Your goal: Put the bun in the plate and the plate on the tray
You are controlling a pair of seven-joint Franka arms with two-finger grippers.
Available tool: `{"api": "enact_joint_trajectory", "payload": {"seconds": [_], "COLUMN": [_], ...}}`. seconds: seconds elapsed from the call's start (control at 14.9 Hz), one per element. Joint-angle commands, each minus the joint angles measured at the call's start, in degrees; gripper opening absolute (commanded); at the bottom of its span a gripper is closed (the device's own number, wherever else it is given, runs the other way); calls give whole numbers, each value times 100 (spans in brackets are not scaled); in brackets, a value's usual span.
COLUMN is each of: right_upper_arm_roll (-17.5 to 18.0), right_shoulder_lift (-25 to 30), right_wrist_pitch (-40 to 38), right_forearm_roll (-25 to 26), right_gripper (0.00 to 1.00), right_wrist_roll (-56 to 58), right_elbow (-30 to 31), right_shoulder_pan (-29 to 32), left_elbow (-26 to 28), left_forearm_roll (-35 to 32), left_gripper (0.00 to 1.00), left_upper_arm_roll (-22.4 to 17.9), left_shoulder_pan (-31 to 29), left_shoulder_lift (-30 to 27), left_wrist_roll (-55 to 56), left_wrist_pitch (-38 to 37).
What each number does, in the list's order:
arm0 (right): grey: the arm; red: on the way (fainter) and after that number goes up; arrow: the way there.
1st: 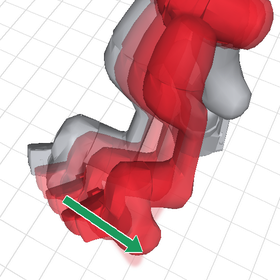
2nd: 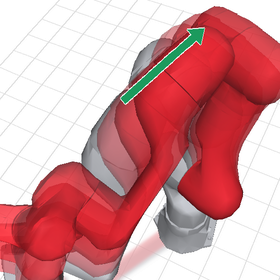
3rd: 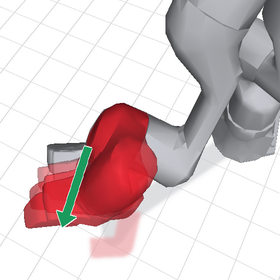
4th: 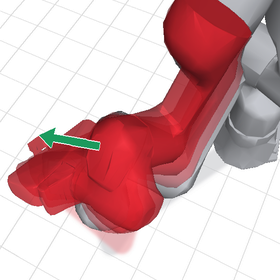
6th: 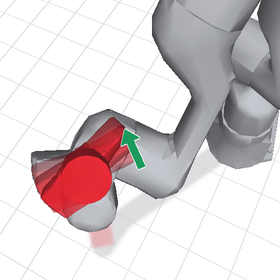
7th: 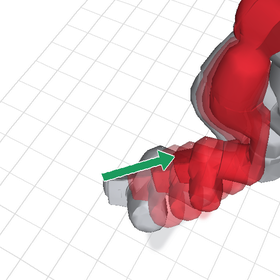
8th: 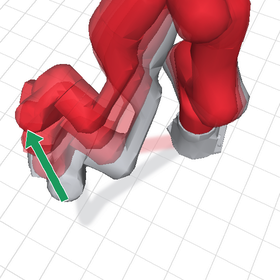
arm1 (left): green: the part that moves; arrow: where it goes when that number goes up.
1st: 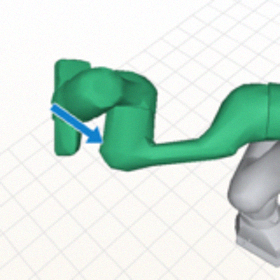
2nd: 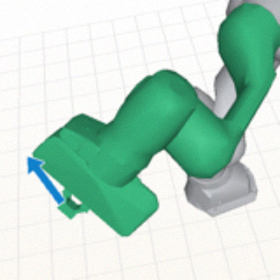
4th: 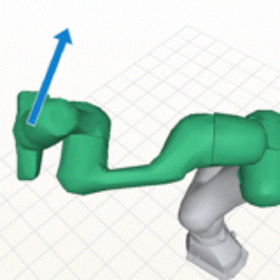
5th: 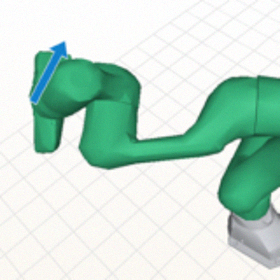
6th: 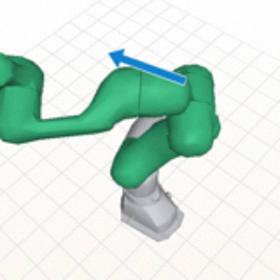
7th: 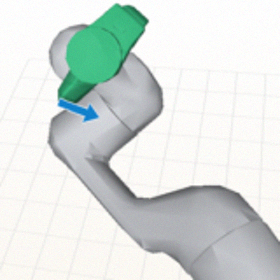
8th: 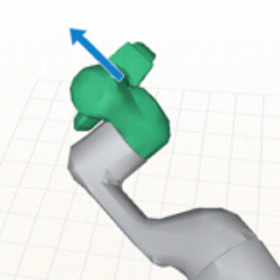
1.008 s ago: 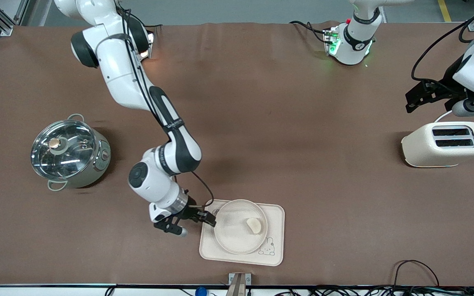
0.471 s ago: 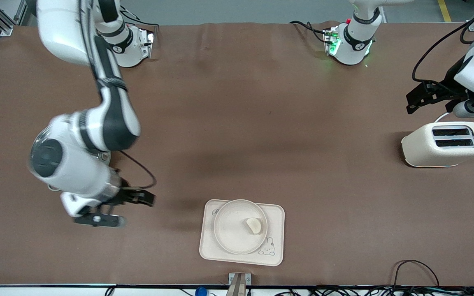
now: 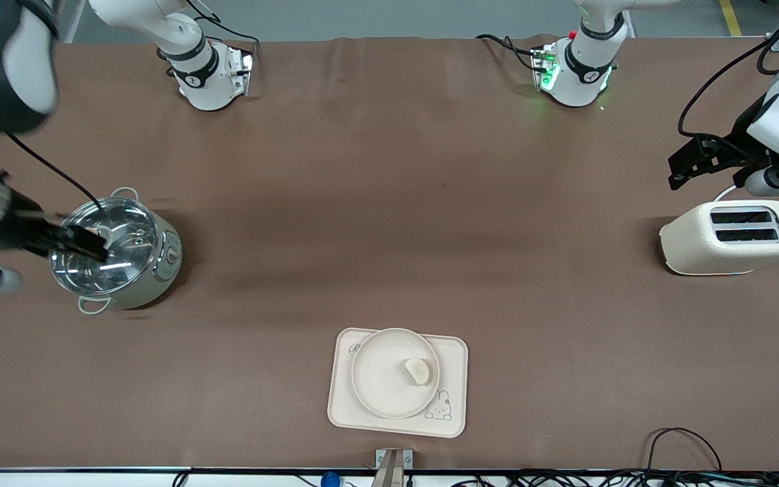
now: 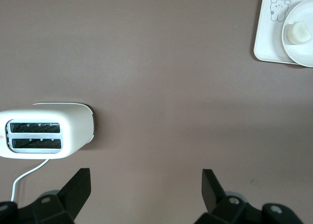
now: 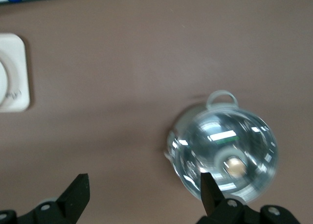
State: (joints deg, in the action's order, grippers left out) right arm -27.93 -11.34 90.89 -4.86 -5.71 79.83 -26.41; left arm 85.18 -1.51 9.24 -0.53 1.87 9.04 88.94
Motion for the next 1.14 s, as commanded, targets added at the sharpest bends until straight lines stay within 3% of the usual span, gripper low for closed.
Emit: {"api": "enact_joint_trajectory", "payload": {"seconds": [0.0, 0.2, 0.34, 1.08], "right_upper_arm_roll": [444, 2348, 2459, 2503], "right_shoulder_lift": [1324, 2195, 2417, 2373], "right_wrist_pitch": [8, -2, -2, -54], "right_forearm_roll": [599, 644, 653, 626], "right_gripper": [100, 100, 100, 100], "right_wrist_roll": [8, 394, 412, 421], "right_elbow": [1331, 2025, 2150, 1949], "right_shoulder_pan": [265, 2345, 2509, 2597], "left_elbow": [-142, -142, -142, -343], "left_forearm_roll": [89, 89, 98, 45], "left_gripper": [100, 100, 100, 100], "left_upper_arm_roll": [-1, -1, -1, -54], "left_shoulder_pan": [-26, -26, -26, -87], "left_shoulder_lift": [42, 42, 42, 164], "left_wrist_roll": [-16, -16, -16, -78], "left_wrist_pitch": [-61, -61, -61, -70]}}
